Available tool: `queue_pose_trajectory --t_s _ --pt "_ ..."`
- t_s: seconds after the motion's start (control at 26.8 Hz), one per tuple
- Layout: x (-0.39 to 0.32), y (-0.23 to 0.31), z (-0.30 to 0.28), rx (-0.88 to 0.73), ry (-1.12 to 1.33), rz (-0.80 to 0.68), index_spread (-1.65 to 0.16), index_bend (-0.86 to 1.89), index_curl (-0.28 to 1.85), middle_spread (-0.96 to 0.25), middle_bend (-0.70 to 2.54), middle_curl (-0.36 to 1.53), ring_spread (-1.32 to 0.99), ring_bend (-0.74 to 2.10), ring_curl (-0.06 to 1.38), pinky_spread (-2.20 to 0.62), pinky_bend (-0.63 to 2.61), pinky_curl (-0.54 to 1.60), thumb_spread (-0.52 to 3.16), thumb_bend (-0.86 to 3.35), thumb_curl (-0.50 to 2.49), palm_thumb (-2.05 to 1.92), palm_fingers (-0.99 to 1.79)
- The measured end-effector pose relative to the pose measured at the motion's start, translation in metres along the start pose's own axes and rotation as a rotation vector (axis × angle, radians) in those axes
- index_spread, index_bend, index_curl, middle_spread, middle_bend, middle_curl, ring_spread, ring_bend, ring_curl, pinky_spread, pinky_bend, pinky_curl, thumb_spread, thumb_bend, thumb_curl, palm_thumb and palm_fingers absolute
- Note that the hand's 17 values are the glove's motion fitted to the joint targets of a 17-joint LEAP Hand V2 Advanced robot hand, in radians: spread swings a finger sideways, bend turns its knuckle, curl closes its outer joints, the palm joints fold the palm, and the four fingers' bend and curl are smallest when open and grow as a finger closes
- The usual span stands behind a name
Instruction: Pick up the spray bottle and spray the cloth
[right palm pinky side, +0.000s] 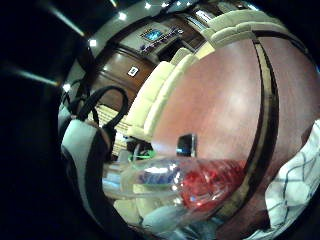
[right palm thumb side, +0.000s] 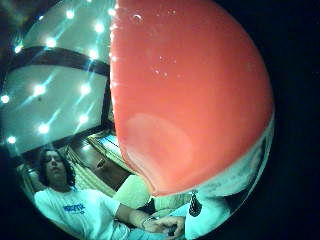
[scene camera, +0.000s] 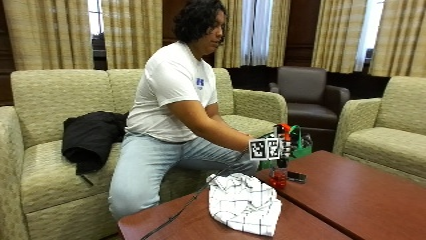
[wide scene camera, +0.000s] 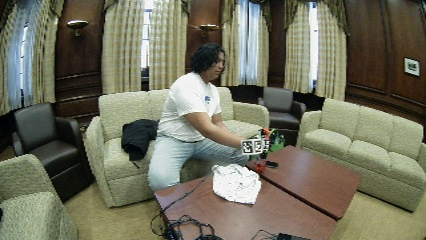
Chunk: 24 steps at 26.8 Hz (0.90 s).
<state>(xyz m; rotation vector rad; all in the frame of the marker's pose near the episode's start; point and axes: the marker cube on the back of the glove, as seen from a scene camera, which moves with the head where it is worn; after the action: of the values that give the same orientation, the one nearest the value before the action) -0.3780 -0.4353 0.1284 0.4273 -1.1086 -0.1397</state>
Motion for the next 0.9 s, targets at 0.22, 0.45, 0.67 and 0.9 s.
queue_pose_trajectory --t_s 0.22,0.45,0.67,0.9 --pt "0.0063 0.0028 0.0063 0.004 -0.009 -0.001 -0.19 0.39 0.6 -0.08 0.65 0.55 -0.16 0.68 0.48 -0.26 0.49 0.45 0.31 -0.03 0.86 0.93 1.33" --pt "0.0077 0.0008 0.0071 -0.009 -0.002 -0.001 -0.19 0.37 0.6 -0.09 0.65 0.54 -0.16 0.68 0.48 -0.26 0.49 0.45 0.32 -0.03 0.86 0.93 1.34" --pt "0.0099 0.0012 0.0087 0.002 0.002 -0.007 -0.2 0.37 0.6 -0.09 0.64 0.54 -0.16 0.67 0.48 -0.26 0.49 0.45 0.33 -0.03 0.86 0.93 1.35" --pt "0.0117 0.0066 0.0053 -0.048 0.045 0.053 -0.21 0.34 0.6 -0.1 0.64 0.54 -0.16 0.68 0.49 -0.27 0.49 0.45 0.35 -0.03 0.86 0.92 1.35"
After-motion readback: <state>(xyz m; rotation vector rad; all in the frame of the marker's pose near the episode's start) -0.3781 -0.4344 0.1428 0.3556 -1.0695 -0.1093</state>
